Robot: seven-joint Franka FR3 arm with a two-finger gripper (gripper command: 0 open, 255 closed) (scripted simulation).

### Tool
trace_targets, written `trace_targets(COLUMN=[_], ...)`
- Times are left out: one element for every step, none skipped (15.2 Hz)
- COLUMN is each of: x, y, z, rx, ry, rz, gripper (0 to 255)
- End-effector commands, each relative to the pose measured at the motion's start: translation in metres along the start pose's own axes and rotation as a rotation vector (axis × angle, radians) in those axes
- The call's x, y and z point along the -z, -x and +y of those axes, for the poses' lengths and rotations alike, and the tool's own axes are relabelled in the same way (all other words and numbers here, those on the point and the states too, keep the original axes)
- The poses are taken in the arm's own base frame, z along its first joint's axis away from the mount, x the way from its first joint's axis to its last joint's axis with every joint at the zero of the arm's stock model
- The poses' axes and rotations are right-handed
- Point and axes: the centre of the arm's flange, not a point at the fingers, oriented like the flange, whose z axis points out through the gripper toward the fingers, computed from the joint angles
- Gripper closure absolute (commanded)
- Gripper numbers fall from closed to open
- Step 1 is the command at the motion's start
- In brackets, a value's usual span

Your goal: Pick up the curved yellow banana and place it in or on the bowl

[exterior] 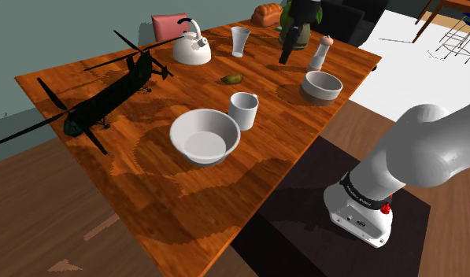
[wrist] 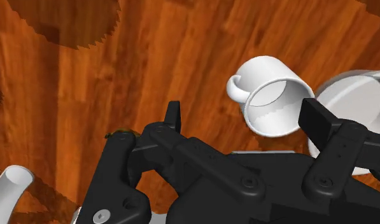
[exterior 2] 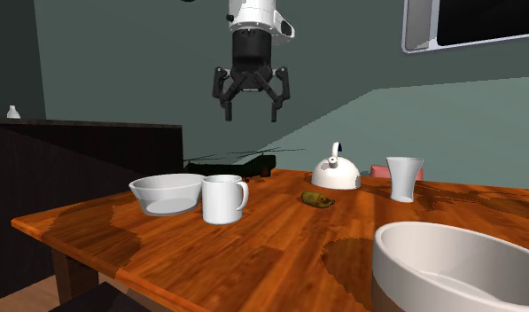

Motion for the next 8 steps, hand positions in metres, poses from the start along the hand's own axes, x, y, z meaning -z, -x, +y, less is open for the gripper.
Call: trace_targets(x=[-0.018, -0.026, -0.034, -0.043, -0.051, -0.059, -0.067, -0.076], y=[-0.014, -0.021, -0.029, -0.037, -0.044, -0.052, -0.060, -0.069], z=[0.020, 0.027, 0.035, 0.042, 0.049, 0.056, 0.063, 0.070], rx=[0.055, 0.082, 0.108, 0.134, 0.160, 0.186, 0.212, 0.239], ry=[0.002, 0.002, 0.002, 0.002, 0.003, 0.003, 0.003, 0.003], rz=[-0.006, -0.009, -0.012, -0.015, -0.018, -0.021, -0.023, -0.026], gripper=[0, 0, 0, 0, 0, 0, 0, 0])
